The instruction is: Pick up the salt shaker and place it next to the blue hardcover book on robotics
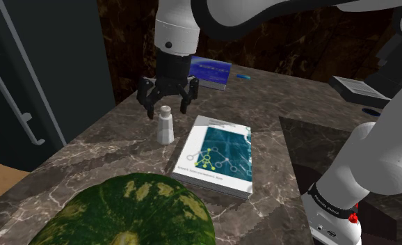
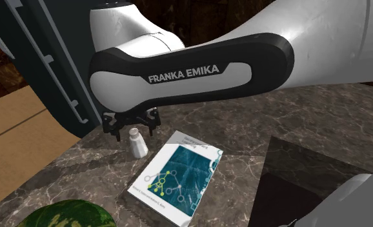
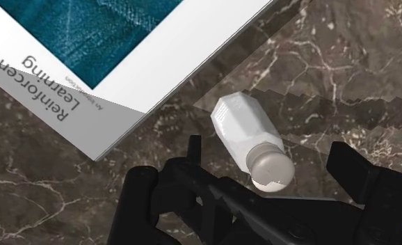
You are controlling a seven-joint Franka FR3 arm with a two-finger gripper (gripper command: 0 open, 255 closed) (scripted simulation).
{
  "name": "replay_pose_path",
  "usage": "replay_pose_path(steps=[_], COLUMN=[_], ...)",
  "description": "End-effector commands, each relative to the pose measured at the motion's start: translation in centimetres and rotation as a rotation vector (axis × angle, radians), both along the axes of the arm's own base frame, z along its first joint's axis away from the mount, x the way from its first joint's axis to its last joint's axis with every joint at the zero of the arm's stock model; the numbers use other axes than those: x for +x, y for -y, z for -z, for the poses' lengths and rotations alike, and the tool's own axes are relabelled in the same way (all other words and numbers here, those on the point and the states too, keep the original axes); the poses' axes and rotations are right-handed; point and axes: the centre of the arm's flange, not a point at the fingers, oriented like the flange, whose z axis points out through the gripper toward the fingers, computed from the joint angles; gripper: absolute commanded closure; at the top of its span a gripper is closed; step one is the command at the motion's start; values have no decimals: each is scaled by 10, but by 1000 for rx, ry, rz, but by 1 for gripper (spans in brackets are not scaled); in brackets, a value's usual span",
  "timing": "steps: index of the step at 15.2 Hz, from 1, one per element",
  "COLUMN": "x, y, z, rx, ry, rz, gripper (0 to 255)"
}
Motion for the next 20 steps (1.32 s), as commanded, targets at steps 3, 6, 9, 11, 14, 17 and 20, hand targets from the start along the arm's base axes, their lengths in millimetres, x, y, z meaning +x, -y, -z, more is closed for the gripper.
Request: replay_pose_path(steps=[3,6,9,11,14,17,20], x=[0,0,0,0,0,0,0], y=[0,0,0,0,0,0,0], z=[1,1,0,0,0,-10,-26], rx=[0,0,0,0,0,0,0], ry=[0,0,0,0,0,0,0], rz=[0,0,0,0,0,0,0], gripper=[0,255,255,255,255,255,255])
